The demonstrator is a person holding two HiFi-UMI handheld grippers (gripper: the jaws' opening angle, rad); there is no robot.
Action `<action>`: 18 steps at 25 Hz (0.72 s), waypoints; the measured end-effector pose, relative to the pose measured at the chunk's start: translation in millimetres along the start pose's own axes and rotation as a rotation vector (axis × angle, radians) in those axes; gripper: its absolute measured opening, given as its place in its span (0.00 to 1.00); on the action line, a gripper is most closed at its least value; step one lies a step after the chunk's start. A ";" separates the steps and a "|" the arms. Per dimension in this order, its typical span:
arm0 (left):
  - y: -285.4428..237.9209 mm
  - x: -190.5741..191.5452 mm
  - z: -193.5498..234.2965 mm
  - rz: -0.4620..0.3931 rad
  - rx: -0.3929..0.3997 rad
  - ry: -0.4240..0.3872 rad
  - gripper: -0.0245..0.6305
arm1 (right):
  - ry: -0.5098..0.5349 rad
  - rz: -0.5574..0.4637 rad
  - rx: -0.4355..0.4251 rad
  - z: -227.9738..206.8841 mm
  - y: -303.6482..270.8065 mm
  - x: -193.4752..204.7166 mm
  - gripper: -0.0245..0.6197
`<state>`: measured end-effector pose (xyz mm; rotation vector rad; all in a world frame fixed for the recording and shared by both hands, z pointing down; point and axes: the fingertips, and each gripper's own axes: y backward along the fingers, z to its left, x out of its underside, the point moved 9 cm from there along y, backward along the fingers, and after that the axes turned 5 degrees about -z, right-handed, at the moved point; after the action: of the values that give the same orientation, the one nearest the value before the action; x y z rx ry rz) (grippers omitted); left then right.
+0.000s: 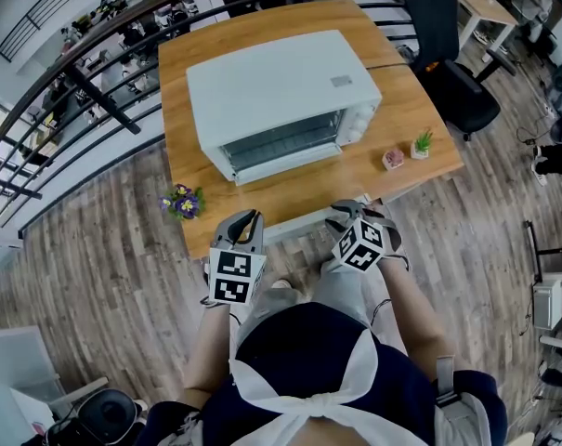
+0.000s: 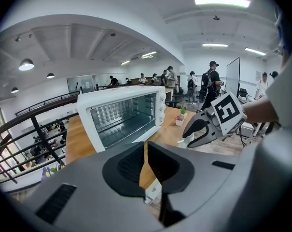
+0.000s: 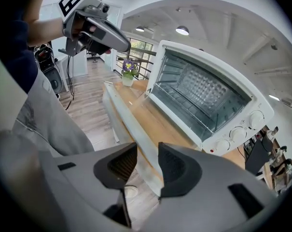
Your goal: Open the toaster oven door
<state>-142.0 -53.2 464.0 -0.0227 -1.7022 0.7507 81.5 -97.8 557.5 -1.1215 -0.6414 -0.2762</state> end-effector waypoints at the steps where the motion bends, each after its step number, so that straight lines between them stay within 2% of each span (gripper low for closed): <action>1: 0.2 0.4 0.6 0.001 0.000 0.001 0.10 | 0.002 0.007 -0.004 1.2 -1.3 1.0 0.26; 18: -8.5 -0.6 3.4 0.002 0.021 0.001 0.10 | 0.003 0.064 -0.027 11.2 -16.6 12.8 0.27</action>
<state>-141.7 -61.8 467.4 -0.0110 -1.6931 0.7700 79.3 -93.4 580.8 -1.1658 -0.5995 -0.2319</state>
